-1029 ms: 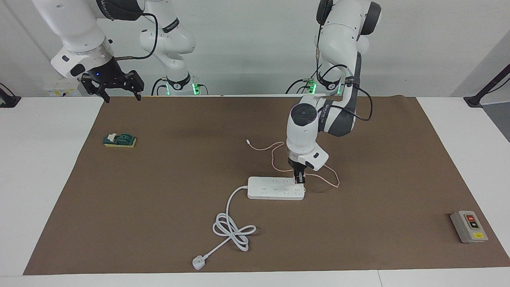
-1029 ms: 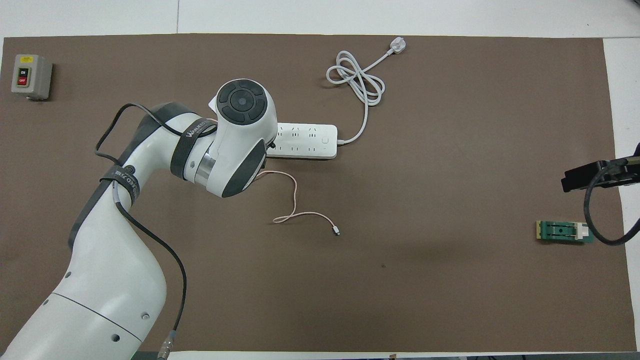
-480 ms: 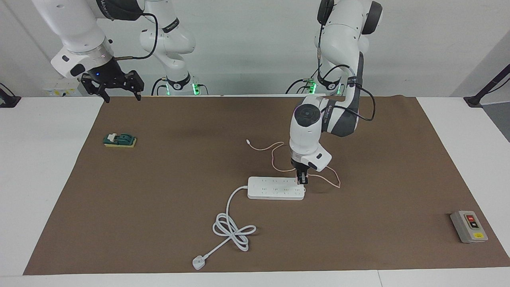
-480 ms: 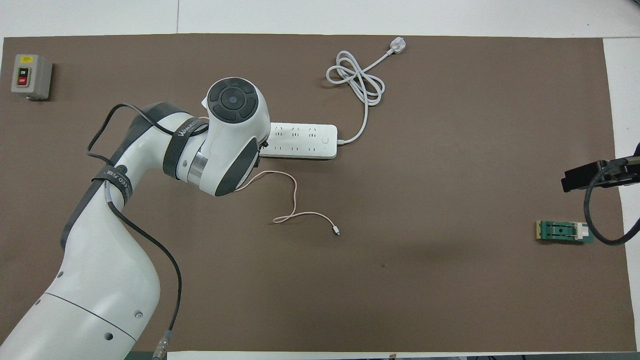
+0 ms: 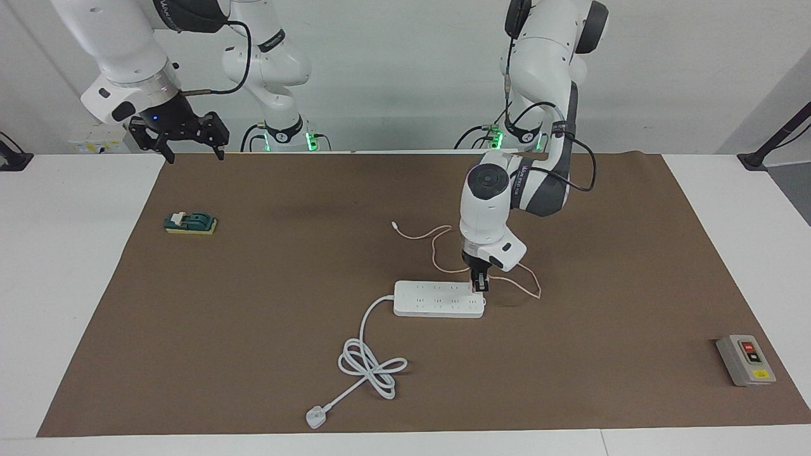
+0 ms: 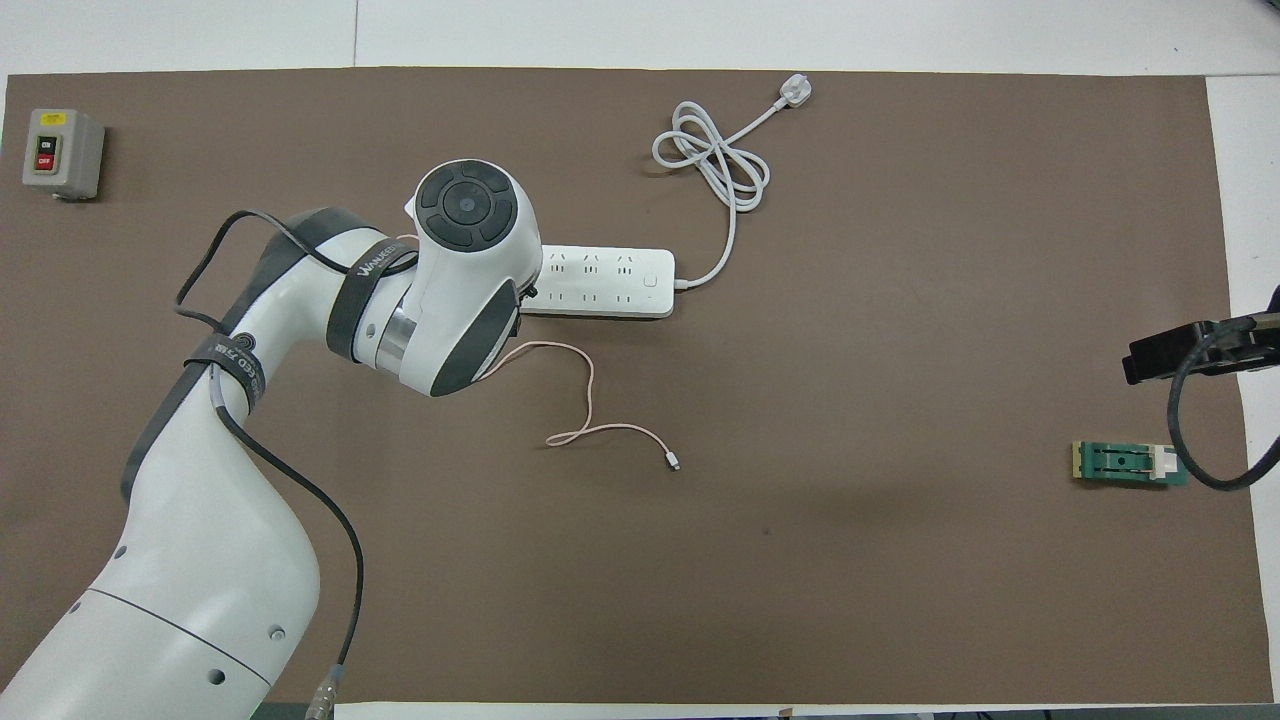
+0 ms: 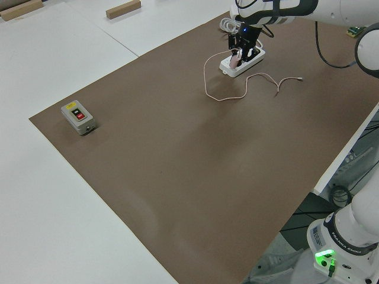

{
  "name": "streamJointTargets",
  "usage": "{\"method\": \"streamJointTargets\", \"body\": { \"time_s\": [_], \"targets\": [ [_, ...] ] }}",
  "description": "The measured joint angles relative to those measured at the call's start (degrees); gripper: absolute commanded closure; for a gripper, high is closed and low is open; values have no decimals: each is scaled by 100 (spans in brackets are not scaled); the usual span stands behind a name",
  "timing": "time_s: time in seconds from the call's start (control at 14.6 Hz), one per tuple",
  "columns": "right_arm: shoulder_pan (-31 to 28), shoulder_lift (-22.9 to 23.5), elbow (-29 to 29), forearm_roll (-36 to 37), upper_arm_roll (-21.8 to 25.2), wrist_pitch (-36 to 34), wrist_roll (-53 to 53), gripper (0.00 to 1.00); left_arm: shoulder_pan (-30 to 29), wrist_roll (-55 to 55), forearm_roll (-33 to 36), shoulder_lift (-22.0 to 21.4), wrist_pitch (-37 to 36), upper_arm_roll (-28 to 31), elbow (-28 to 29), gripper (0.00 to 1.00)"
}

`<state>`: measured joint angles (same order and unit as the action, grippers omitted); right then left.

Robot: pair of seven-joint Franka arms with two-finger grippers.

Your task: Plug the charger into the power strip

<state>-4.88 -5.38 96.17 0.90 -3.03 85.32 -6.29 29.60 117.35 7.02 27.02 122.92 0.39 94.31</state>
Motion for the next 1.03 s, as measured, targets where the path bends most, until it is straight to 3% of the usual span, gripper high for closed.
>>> {"method": "streamJointTargets", "body": {
  "time_s": [1.03],
  "targets": [
    [0,0,0,0,0,0,0,0,5,-60,-13,-21,318,-91,245,100]
  ]
}}
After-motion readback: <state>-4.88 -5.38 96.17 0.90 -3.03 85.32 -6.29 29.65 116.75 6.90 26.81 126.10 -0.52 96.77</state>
